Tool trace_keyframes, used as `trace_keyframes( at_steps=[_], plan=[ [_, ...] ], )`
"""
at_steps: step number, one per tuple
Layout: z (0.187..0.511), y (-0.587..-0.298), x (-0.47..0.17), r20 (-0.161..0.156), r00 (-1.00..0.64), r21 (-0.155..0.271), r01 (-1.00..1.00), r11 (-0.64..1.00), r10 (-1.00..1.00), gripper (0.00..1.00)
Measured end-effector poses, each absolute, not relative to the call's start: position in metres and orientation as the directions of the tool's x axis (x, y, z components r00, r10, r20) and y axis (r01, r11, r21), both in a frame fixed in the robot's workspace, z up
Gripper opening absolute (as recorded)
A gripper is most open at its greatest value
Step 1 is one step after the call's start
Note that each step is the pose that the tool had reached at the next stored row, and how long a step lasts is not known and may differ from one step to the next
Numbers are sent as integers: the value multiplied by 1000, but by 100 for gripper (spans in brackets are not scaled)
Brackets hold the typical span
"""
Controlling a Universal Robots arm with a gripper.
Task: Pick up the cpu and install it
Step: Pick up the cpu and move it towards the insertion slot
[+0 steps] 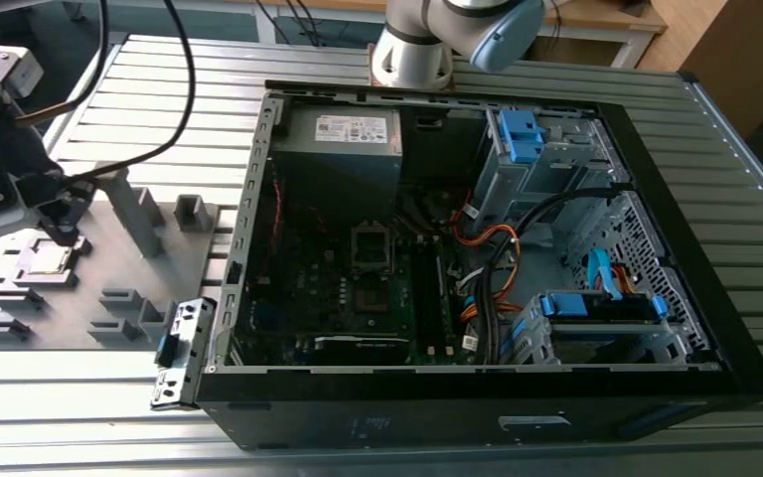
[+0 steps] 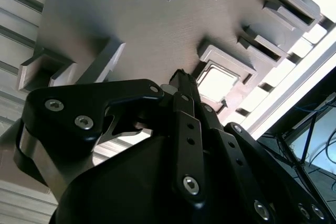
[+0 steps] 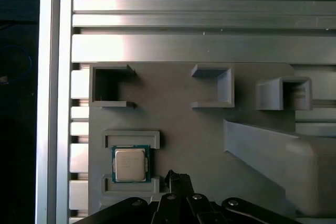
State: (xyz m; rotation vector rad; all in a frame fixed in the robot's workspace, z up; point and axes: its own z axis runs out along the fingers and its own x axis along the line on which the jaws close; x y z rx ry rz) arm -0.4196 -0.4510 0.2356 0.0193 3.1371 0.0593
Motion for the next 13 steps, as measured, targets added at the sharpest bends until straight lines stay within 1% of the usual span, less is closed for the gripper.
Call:
trace_keyframes(
  at_steps=[13],
  plan=[
    [235,-451,-415,-4,-1000,38,12,999,12,11]
  ],
)
